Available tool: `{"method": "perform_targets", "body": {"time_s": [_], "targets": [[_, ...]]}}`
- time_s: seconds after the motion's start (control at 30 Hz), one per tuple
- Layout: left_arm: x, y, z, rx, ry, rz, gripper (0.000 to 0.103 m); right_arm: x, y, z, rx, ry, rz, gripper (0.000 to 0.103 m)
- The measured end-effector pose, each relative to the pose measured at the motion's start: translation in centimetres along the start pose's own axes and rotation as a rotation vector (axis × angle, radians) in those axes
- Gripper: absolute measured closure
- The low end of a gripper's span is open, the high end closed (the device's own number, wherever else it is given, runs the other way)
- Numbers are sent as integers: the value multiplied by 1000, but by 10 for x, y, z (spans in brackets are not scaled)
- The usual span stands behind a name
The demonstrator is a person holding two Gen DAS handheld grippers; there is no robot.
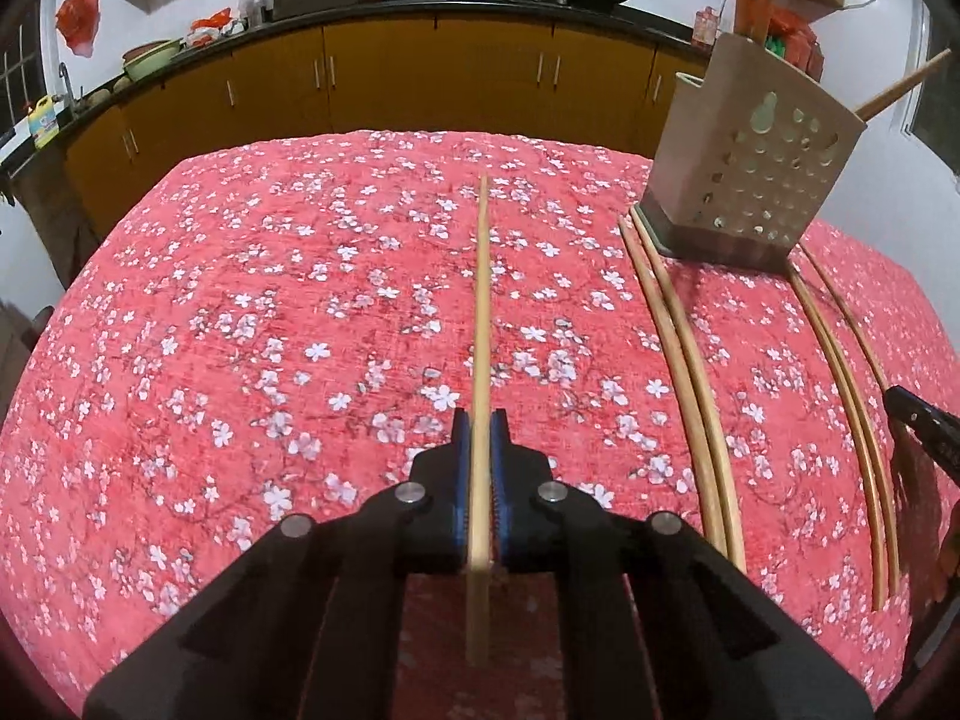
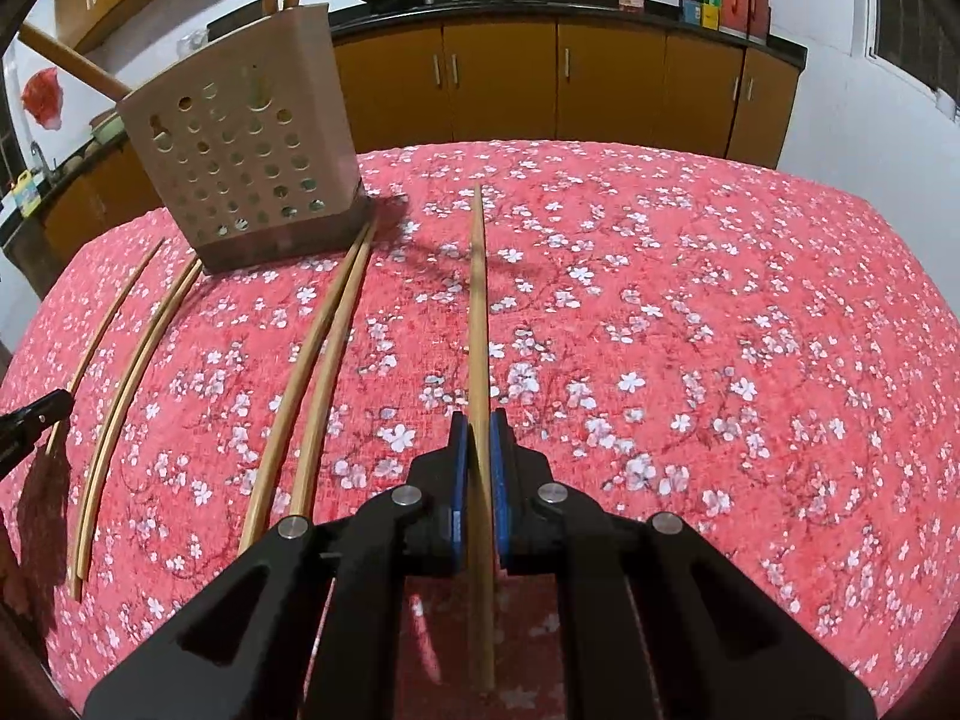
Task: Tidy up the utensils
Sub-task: 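Grasp a chopstick with the right gripper while the left gripper grasps another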
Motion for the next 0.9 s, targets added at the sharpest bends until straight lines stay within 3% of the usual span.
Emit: {"method": "perform_targets", "body": {"time_s": [0.4, 0.9], "targets": [[-2, -1, -6, -25, -49, -1, 92, 0, -1, 0, -1, -2, 0, 94], [-1, -1, -2, -19, -51, 0, 88, 0, -1, 0, 5, 5, 0, 94]]}}
Point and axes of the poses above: each gripper's, at about its wrist camera, not at the fingertips, and x roughly the way its jaws point, z to its right, y to its top, the point moved 6 cm from there along x, roughly the way its jaws point, and after that the axes turned 12 degrees about -z, right-handed, at the moved point
